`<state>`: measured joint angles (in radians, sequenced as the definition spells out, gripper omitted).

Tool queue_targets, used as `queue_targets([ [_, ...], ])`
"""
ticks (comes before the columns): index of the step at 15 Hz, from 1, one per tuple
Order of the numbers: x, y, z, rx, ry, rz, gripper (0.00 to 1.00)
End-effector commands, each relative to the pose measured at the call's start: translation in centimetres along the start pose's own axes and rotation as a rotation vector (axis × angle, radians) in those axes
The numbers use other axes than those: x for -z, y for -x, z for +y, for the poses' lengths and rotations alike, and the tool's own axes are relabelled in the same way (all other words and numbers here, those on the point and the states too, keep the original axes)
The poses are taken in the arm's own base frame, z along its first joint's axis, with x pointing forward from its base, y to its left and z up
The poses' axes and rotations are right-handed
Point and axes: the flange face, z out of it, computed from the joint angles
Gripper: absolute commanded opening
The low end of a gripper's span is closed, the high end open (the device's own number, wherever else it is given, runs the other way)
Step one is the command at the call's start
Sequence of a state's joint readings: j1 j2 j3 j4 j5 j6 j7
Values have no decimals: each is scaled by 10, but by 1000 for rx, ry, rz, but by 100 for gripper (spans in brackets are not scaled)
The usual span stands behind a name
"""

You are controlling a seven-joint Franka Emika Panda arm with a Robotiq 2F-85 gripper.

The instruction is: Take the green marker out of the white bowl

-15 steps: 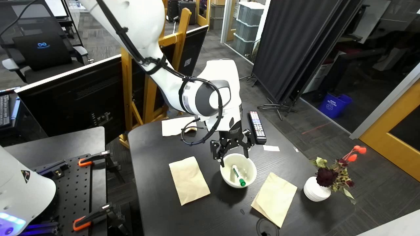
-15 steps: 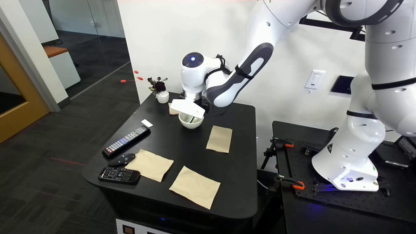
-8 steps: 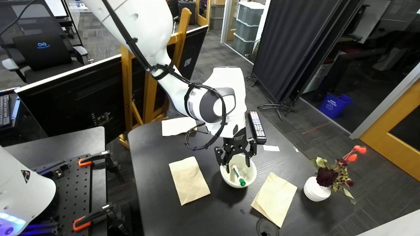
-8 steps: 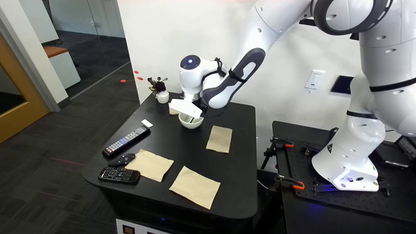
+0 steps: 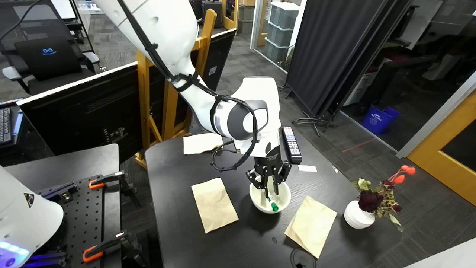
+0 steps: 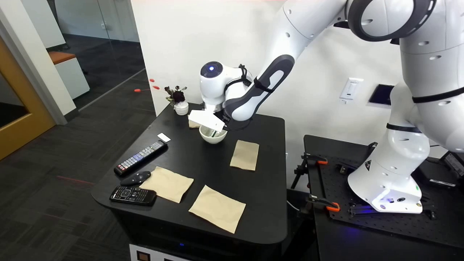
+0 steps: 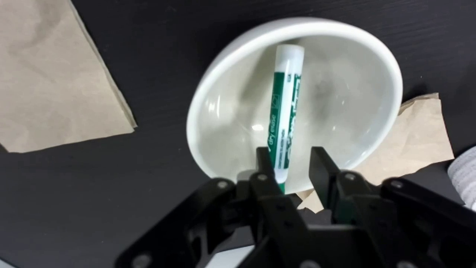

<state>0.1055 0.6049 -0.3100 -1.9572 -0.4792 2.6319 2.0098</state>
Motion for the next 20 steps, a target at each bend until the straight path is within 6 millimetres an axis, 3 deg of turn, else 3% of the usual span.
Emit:
queue_targets([
  [1,-3,2,-3,-7,13,10,41],
  [7,-13,6,1,2,28,17,45],
  [13,-20,8,-2,5,35,19,43],
  [14,-21,9,-2,6,36,19,22],
  [16,-22,10,-4,6,35,19,13],
  [17,-23,10,-5,6,34,21,4],
  [18,-22,9,-6,6,32,22,0],
  [20,-17,6,-7,6,26,20,5],
])
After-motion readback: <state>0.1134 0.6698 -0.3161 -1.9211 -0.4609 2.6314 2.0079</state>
